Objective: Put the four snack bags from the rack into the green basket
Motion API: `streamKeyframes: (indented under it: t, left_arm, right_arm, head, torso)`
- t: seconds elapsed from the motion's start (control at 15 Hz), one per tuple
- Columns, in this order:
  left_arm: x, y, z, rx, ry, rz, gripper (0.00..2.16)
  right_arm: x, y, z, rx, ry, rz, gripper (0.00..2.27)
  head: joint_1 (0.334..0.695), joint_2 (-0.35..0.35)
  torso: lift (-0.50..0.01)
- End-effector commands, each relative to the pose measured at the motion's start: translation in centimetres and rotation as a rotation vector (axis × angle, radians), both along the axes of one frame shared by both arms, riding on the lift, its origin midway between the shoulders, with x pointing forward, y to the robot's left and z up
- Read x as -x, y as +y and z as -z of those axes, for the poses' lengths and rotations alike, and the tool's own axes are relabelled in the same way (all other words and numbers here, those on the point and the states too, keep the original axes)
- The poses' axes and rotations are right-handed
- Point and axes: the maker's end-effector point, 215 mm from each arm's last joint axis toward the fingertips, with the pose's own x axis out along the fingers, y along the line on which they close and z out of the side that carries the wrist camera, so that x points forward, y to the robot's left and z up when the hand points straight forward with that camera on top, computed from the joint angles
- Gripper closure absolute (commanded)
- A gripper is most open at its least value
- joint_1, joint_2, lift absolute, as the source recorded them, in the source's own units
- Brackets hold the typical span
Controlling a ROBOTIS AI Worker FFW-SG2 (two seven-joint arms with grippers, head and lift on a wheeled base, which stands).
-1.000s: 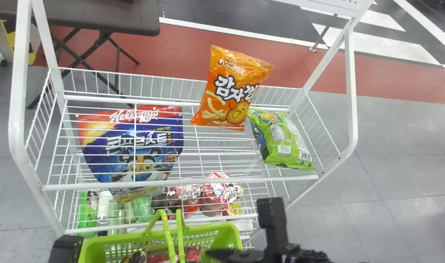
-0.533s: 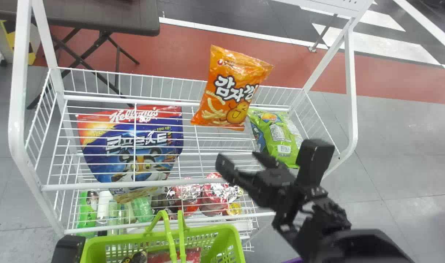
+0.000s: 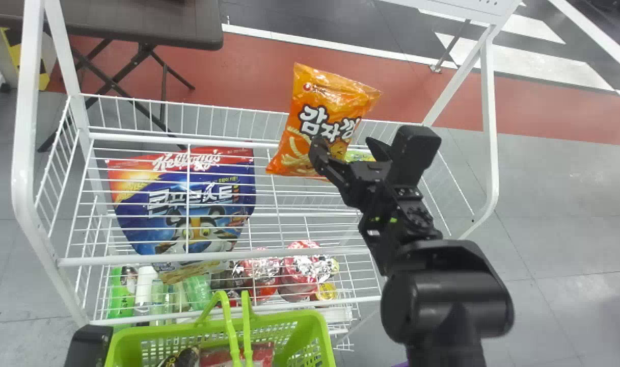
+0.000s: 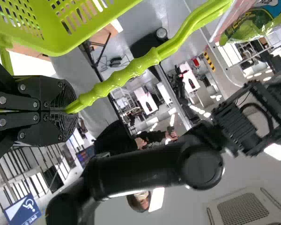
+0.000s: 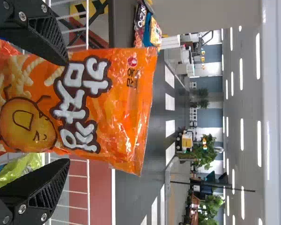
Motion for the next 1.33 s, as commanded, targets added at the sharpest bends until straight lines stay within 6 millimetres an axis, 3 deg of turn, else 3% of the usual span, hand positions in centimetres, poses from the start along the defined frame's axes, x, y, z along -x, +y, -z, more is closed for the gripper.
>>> streamKeyframes:
  t: [0.0,0.2,0.33,0.6,0.67,0.8,1.07,1.27]
  left_arm:
    - [-0.3,0.2,0.3,-0.007,0.002,-0.008,2.02]
    - [-0.7,0.4,0.6,-0.010,0.005,-0.011,2.02]
    - [-1.0,0.6,0.8,-0.012,0.006,-0.019,2.02]
    - [-1.3,0.6,0.9,-0.017,0.004,-0.018,2.02]
    - [-1.3,0.5,0.8,-0.017,0.005,-0.016,2.02]
    - [-1.4,0.6,0.9,-0.021,0.006,-0.018,2.02]
    - [-1.3,0.4,0.9,-0.022,0.010,-0.015,2.02]
    - [-1.5,0.4,1.0,-0.030,0.006,-0.017,2.02]
  right_arm:
    - [-2.4,-0.3,0.2,-0.002,-0.023,0.005,0.08]
    - [-4.3,0.0,0.6,-0.009,-0.017,-0.006,0.09]
    - [-4.7,0.5,0.8,-0.010,-0.013,-0.036,0.32]
    - [-4.7,2.2,1.6,-0.003,0.006,-0.107,1.22]
    - [-4.7,2.1,2.2,-0.010,0.027,-0.108,1.66]
    - [-4.7,2.1,2.6,-0.014,0.036,-0.108,2.04]
    - [-3.6,2.6,1.6,-0.023,-0.007,-0.117,2.13]
    - [-1.6,2.9,0.3,-0.037,-0.033,-0.138,2.13]
  head:
    - [0.695,-0.350]
    - [0.695,-0.350]
    - [0.695,-0.350]
    - [0.695,-0.350]
    - [0.695,-0.350]
    - [0.695,-0.350]
    - [0.695,-0.350]
    - [0.695,-0.350]
  torso:
    - [-0.006]
    - [-0.006]
    - [-0.006]
    - [-0.006]
    - [-0.006]
    - [-0.006]
    - [-0.006]
    - [-0.006]
